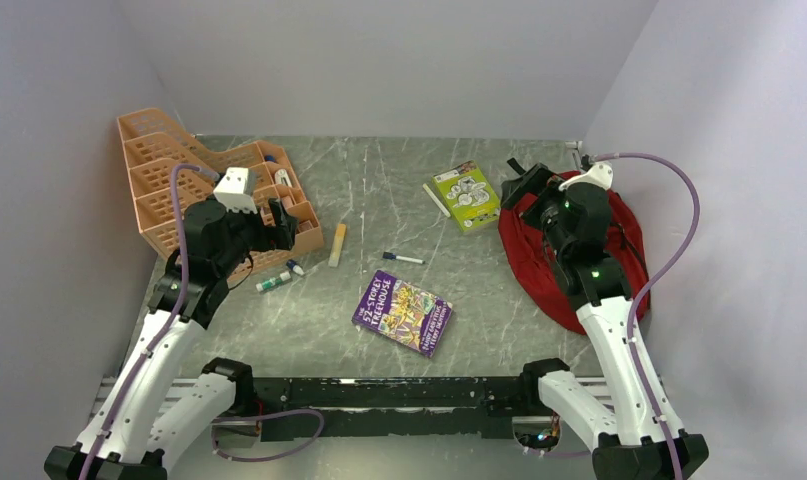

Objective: Pack the student bag
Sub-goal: Pick up the student bag at the center of the board.

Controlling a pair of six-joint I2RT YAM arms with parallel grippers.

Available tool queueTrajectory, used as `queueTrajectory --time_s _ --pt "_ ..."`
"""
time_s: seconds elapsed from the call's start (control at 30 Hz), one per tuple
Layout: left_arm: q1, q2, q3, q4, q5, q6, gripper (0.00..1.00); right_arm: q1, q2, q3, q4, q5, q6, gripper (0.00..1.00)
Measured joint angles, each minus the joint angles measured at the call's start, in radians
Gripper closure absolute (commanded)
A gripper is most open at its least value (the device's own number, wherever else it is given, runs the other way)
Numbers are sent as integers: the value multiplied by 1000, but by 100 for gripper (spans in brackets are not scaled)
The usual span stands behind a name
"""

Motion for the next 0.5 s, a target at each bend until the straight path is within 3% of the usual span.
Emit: queueTrajectory --time_s 0.27,0.5 --pt "0 6 2 0 13 -6 6 0 -2 1 -27 71 43 0" --pt "0 5 3 0 14 -10 6 -1 49 1 -107 169 209 0"
